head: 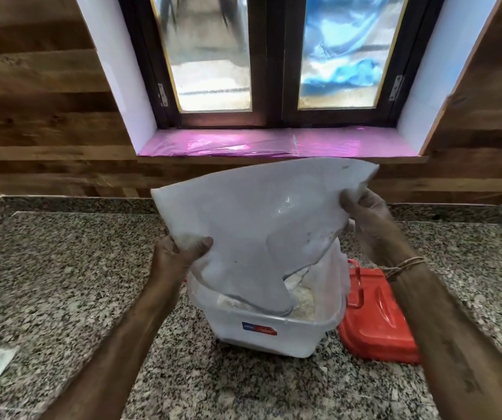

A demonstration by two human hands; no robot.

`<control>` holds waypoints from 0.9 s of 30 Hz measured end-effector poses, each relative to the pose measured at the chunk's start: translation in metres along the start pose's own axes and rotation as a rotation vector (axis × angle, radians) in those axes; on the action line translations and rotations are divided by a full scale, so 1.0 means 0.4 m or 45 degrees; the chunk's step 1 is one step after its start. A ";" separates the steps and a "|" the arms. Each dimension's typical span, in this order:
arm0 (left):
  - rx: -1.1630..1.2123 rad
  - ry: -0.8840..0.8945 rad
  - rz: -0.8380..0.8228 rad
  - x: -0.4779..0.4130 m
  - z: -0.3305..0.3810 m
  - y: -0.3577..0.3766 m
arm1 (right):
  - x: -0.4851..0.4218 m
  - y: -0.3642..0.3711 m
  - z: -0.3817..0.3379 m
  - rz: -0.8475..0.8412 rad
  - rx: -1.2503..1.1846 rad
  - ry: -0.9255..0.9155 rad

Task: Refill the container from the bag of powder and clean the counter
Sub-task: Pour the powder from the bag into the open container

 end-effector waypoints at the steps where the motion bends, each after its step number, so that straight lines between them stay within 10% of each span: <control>1: 0.026 0.028 0.023 0.002 0.006 -0.001 | 0.005 0.005 0.027 -0.048 0.073 0.075; 27: 0.047 -0.038 0.001 -0.069 -0.025 0.023 | 0.061 -0.054 0.111 0.077 0.732 0.170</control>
Point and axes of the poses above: each hand's wrist, its own x-axis away from the middle knuckle, its own y-axis out of the palm, z = x × y, the point moved 10 cm from there along -x, towards the middle knuckle, and after that the axes turned 9 degrees about -z, right-handed, at the moved point
